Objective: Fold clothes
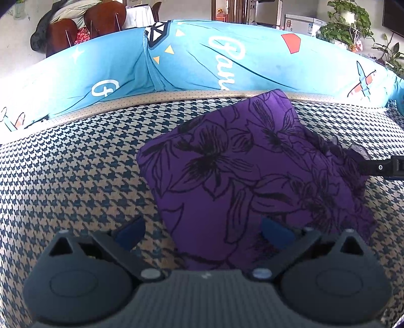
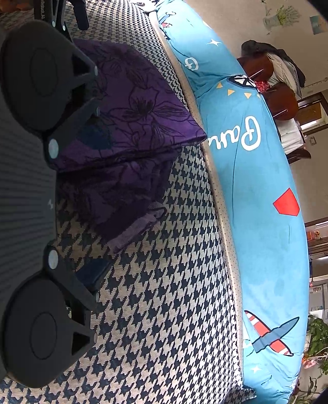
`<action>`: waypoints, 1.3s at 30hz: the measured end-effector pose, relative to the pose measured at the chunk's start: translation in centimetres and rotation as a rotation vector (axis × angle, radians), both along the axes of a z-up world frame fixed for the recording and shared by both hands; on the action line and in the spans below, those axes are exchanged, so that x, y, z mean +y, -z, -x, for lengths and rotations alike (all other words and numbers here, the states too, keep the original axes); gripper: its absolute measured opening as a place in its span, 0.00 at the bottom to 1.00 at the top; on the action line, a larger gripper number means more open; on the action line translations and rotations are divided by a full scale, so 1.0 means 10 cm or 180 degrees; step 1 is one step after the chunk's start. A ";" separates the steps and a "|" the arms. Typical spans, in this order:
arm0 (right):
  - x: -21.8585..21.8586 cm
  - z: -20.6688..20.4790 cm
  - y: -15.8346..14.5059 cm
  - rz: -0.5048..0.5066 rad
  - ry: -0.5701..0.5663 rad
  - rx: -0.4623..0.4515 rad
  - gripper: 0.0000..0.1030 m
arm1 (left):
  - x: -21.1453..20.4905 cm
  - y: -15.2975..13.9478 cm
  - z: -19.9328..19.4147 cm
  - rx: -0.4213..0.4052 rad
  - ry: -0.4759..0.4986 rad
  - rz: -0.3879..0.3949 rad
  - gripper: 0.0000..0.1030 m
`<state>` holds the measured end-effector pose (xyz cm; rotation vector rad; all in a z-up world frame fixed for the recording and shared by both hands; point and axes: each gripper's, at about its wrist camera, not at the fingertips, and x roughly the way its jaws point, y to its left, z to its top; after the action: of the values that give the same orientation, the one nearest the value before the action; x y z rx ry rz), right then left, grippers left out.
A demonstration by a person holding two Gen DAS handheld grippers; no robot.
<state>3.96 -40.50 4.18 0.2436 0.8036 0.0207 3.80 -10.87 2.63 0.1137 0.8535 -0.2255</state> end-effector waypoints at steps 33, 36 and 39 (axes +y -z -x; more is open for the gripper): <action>-0.38 0.02 0.08 -0.0443 0.0184 -0.0014 0.91 | 0.60 0.01 -0.26 0.0271 -0.0450 0.0655 1.00; -0.32 -0.05 0.16 -0.0495 0.0141 0.0054 0.91 | 0.62 0.03 -0.27 0.0305 -0.0467 0.0723 1.00; -0.27 -0.09 0.21 -0.0499 0.0130 0.0092 0.91 | 0.62 0.06 -0.29 0.0339 -0.0469 0.0745 1.00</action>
<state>4.90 -43.22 2.06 0.4092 0.8265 0.0419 6.70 -4.72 2.04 -0.1810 0.9310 -0.1929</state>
